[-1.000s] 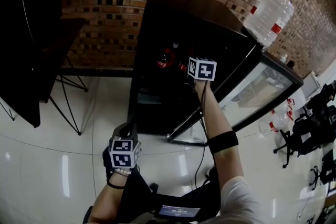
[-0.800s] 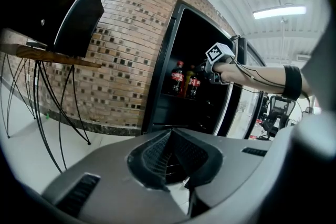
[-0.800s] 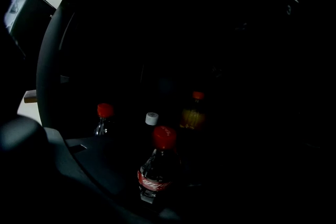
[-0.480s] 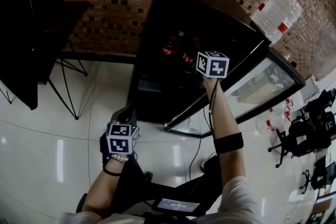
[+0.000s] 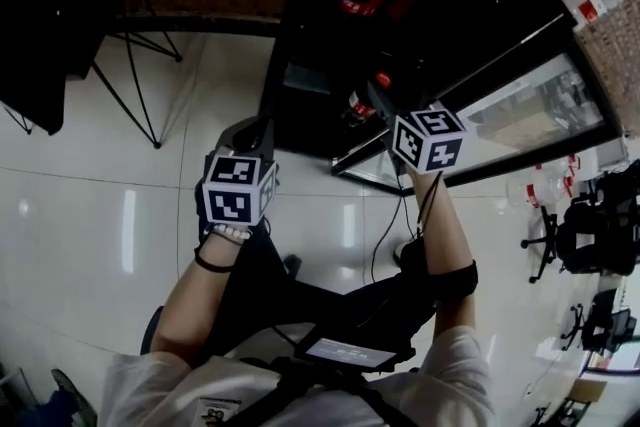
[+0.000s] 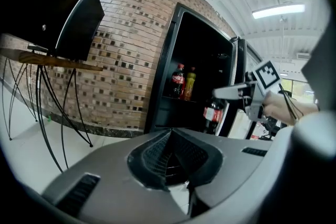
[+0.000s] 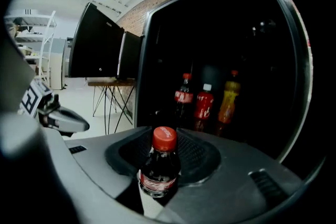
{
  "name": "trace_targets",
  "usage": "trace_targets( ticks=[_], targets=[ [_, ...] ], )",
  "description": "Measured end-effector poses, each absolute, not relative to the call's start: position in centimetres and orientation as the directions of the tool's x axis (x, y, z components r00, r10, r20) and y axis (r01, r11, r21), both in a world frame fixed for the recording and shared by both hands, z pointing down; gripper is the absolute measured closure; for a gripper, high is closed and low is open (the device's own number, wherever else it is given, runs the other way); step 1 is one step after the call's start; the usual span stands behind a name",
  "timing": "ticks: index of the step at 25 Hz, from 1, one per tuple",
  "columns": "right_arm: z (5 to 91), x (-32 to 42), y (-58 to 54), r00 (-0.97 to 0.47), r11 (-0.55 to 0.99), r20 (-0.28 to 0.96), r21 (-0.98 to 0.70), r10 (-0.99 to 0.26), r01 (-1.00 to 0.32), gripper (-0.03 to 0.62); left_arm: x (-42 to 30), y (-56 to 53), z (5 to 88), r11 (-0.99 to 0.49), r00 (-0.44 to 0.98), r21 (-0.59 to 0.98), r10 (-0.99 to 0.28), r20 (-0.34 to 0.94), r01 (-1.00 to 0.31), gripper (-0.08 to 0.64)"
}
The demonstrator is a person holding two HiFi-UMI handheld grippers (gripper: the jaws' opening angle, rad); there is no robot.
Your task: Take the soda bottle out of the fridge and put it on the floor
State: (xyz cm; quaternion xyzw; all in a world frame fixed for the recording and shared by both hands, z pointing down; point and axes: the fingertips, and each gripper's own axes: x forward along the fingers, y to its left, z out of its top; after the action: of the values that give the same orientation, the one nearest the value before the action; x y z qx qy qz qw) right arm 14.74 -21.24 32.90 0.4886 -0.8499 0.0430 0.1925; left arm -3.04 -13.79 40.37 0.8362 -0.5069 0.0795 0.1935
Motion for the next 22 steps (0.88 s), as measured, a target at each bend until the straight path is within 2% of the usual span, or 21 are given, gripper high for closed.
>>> trace_targets(
  ticks=[11,22],
  targets=[
    [62.7,12.4,-14.4,-0.415,0.541,0.632,0.008,-0.654,-0.841,0.422,-3.4,-14.7,41.1,-0.402,0.47,0.255,-0.819,0.328,-0.879,0.558],
    [82.9,13.3,-12.5,-0.281,0.455,0.771,0.013,-0.572,-0.89,0.428,-3.9,-15.8,42.5,-0.38,0.473,0.304,-0.809,0.348,-0.874,0.558]
  ],
)
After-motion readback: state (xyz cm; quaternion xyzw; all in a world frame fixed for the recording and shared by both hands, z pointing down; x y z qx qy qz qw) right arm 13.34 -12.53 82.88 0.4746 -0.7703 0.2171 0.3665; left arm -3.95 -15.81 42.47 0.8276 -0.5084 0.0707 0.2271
